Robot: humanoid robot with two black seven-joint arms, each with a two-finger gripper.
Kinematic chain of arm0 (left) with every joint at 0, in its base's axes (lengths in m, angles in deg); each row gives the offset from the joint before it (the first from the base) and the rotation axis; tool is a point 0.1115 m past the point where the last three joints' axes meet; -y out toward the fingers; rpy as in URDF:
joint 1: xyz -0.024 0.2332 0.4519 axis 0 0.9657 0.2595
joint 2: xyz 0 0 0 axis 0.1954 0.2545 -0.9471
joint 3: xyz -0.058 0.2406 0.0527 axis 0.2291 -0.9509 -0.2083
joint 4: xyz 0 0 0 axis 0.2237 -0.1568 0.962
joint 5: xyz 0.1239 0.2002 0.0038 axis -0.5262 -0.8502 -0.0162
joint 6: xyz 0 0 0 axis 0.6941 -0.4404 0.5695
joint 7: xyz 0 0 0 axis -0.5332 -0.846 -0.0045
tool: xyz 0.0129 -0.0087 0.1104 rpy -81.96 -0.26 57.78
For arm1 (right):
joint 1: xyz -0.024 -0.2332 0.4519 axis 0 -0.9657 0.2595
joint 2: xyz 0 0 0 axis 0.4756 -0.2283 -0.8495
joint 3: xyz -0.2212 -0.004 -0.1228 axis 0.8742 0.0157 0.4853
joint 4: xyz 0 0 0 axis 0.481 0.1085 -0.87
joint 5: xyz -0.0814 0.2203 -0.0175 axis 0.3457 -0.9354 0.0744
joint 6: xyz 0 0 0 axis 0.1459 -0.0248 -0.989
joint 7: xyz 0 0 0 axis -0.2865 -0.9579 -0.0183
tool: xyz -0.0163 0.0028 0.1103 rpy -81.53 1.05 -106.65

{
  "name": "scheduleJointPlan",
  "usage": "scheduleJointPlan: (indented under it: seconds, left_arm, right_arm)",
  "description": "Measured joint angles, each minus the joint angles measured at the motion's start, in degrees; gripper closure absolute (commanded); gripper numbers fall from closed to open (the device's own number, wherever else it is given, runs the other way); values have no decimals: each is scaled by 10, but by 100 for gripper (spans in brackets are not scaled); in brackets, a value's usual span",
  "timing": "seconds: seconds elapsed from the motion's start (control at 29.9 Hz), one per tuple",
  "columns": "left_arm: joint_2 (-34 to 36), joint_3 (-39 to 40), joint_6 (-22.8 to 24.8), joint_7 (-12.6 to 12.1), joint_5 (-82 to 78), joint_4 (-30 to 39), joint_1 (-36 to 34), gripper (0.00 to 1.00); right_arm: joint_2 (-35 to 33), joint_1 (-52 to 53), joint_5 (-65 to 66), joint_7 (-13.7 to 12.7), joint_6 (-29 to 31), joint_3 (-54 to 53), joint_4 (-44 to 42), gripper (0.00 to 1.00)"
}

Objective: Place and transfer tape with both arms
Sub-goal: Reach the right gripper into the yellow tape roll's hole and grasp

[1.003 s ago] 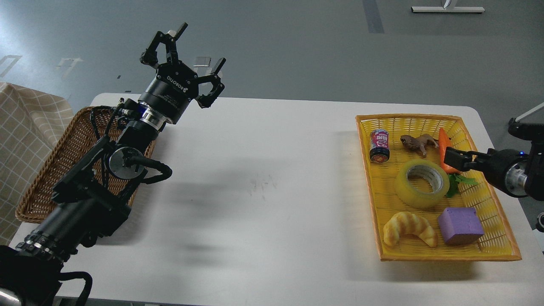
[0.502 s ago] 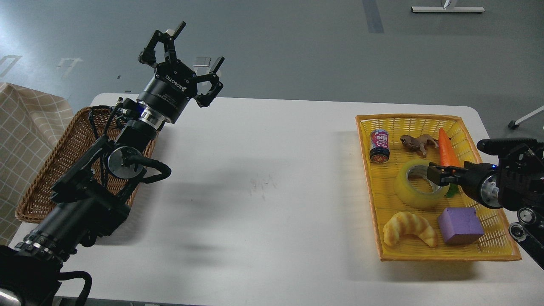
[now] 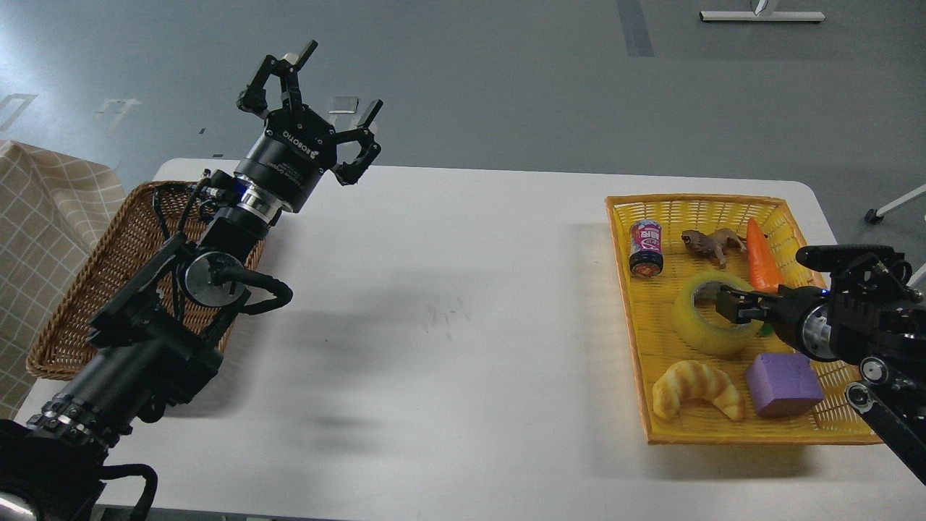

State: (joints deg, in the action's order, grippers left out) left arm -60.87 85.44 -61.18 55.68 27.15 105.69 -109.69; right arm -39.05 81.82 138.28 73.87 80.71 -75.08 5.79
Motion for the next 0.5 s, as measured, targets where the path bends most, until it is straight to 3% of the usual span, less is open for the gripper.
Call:
scheduleJointPlan:
  seconds: [0.2,0.5]
  left_arm:
    - [1,1,0,0,0,0,0,2]
    - [0,1,0,0,0,0,1,2]
  right_arm:
    - [8,0,0,1,0,0,-15,28]
    - [12,1,-2,3,0,0,-26,55]
